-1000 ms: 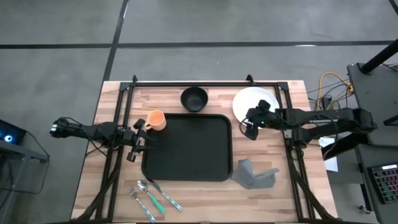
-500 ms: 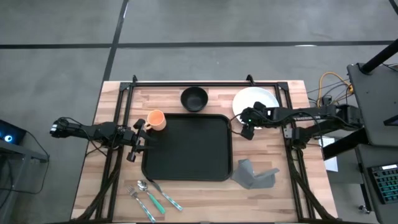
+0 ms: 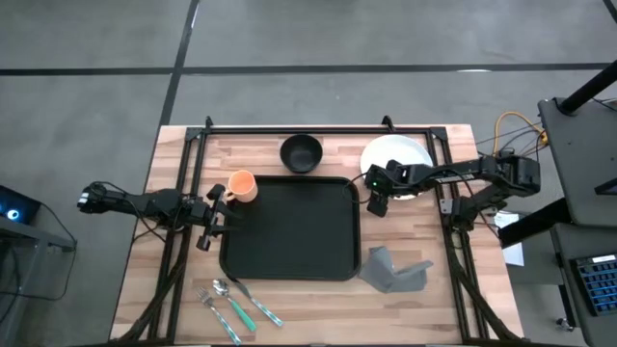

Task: Set up tray
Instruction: Put the white plate on the black serving tray below the orange mug

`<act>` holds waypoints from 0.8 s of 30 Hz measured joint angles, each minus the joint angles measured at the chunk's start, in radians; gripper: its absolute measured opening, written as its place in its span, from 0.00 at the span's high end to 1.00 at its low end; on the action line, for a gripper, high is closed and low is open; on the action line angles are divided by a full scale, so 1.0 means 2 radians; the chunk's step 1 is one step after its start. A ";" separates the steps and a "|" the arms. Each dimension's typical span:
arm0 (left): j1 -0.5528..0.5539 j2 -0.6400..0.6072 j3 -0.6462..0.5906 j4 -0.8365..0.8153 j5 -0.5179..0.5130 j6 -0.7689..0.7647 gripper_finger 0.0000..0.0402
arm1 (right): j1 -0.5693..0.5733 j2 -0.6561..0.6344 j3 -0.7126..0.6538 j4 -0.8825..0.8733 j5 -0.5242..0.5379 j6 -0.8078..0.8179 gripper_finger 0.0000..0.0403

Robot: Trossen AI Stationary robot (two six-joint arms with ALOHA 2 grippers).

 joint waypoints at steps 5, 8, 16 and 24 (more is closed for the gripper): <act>0.000 0.000 0.000 0.000 0.000 0.000 0.70 | -0.002 0.027 0.020 0.000 0.000 0.011 0.46; 0.000 0.000 0.000 0.000 0.000 0.000 0.70 | -0.002 0.048 0.028 -0.002 0.000 0.012 0.50; 0.000 0.000 0.000 0.000 0.000 0.000 0.70 | -0.002 0.082 0.047 -0.024 -0.003 -0.011 0.76; 0.000 0.000 0.000 0.000 0.000 0.000 0.70 | -0.002 0.069 0.050 -0.041 0.031 -0.021 0.97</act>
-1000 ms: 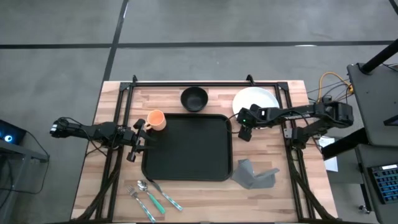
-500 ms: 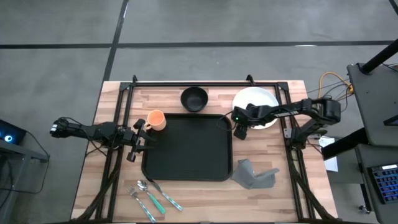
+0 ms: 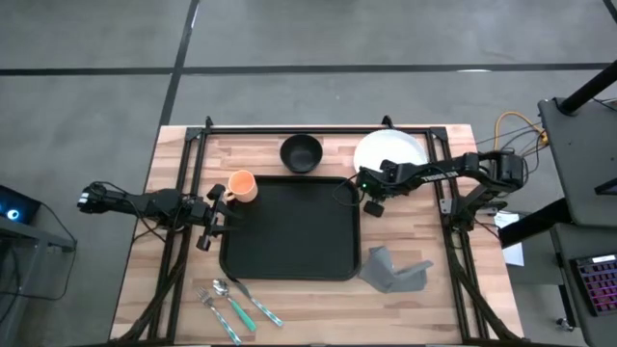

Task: Set up tray
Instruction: Put the white plate on the black serving tray below the orange mug

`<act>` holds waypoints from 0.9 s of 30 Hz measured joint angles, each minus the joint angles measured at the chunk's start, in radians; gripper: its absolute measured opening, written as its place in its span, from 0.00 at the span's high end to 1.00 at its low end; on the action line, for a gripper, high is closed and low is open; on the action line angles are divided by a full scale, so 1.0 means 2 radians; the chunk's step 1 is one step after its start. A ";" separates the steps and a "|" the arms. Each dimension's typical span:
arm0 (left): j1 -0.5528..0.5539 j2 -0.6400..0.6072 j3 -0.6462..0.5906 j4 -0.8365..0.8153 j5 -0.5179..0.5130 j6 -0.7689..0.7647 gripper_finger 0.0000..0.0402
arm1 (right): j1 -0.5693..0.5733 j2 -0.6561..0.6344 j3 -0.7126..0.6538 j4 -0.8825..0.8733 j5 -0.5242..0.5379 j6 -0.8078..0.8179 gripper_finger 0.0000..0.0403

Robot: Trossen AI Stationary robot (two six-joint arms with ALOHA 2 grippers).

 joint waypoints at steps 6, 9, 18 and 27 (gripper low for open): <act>0.000 0.000 0.000 0.000 0.000 0.000 0.70 | -0.002 -0.009 0.001 -0.010 0.058 0.006 0.98; 0.000 0.000 0.000 0.000 0.000 0.000 0.70 | -0.001 -0.015 0.003 -0.016 0.084 0.014 0.98; 0.000 0.000 0.000 0.000 0.000 0.000 0.70 | 0.021 -0.055 0.004 -0.015 0.119 0.003 0.98; 0.000 0.000 0.000 0.000 0.000 0.000 0.70 | 0.087 -0.104 0.004 -0.017 0.118 -0.057 0.98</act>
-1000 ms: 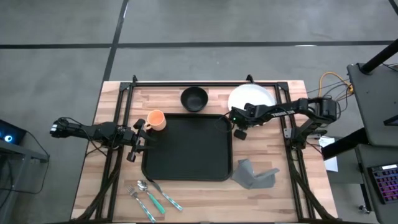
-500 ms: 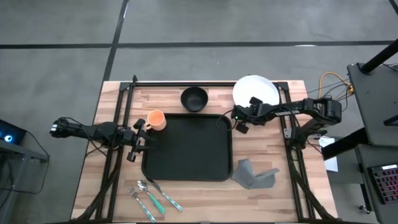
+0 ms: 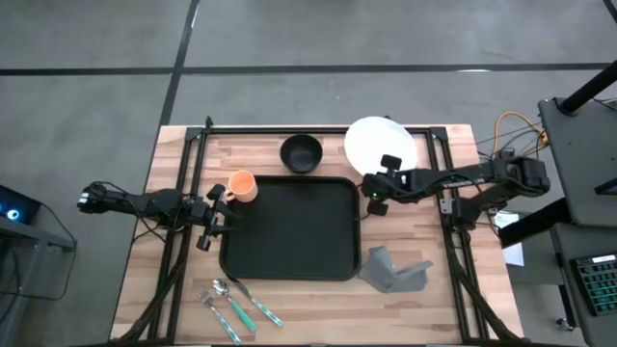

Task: Set up tray
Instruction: Put the white plate on the black serving tray below the orange mug

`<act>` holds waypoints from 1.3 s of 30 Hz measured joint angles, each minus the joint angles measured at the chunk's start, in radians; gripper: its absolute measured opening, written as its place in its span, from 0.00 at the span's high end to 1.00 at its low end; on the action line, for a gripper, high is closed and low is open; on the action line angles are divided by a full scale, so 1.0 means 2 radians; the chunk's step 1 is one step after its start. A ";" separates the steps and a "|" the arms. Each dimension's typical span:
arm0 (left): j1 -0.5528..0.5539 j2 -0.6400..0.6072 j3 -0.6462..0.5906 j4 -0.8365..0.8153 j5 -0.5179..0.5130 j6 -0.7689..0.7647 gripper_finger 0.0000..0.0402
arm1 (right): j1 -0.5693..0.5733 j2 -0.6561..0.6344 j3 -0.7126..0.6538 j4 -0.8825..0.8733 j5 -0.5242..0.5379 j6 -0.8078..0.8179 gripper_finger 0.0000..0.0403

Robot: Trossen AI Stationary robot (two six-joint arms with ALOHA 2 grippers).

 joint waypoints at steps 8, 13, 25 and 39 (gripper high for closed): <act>0.000 0.000 0.000 0.000 0.000 0.000 0.70 | 0.067 -0.014 0.001 0.001 -0.035 -0.075 0.98; 0.000 0.000 0.000 0.000 0.000 0.000 0.70 | 0.097 -0.002 0.007 0.004 -0.061 -0.119 0.98; 0.000 0.005 0.000 0.000 0.000 0.000 0.70 | 0.137 0.032 0.018 0.050 -0.130 -0.258 0.98; 0.000 0.019 0.000 0.000 0.000 0.000 0.70 | 0.147 0.105 0.067 0.125 -0.203 -0.396 0.98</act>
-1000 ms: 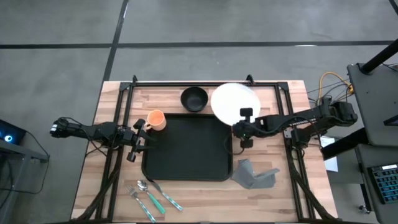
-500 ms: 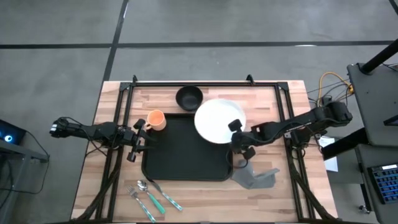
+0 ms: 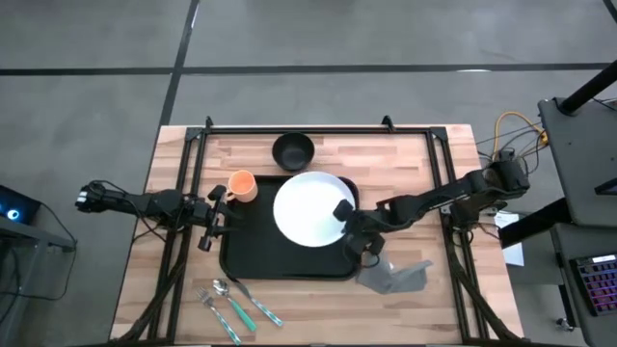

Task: Set up tray
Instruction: Put the white plate on the black serving tray below the orange mug

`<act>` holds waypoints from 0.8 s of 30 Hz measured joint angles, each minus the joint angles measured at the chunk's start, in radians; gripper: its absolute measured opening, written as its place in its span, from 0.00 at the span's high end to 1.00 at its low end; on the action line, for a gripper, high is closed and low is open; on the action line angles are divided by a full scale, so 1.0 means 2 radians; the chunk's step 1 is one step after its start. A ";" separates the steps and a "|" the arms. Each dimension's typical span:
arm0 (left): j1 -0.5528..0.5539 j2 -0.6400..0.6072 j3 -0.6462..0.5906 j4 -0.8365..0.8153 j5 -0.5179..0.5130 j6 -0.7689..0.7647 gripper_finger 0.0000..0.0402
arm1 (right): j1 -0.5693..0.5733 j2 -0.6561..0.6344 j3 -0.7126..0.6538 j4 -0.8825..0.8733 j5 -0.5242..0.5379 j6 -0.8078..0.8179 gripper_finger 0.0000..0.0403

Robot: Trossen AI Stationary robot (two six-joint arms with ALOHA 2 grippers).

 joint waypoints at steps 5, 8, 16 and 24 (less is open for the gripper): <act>0.000 0.000 0.000 0.000 0.000 0.000 0.70 | 0.002 0.060 0.047 -0.007 0.001 -0.047 0.98; 0.000 0.000 0.000 0.000 0.000 0.000 0.70 | 0.002 0.090 0.073 -0.008 0.003 -0.071 0.98; 0.000 0.009 0.000 0.000 0.000 0.000 0.70 | 0.002 0.139 0.129 -0.009 0.005 -0.098 0.98; 0.000 0.017 0.000 0.000 0.000 0.000 0.70 | 0.002 0.143 0.144 0.000 -0.014 -0.122 0.98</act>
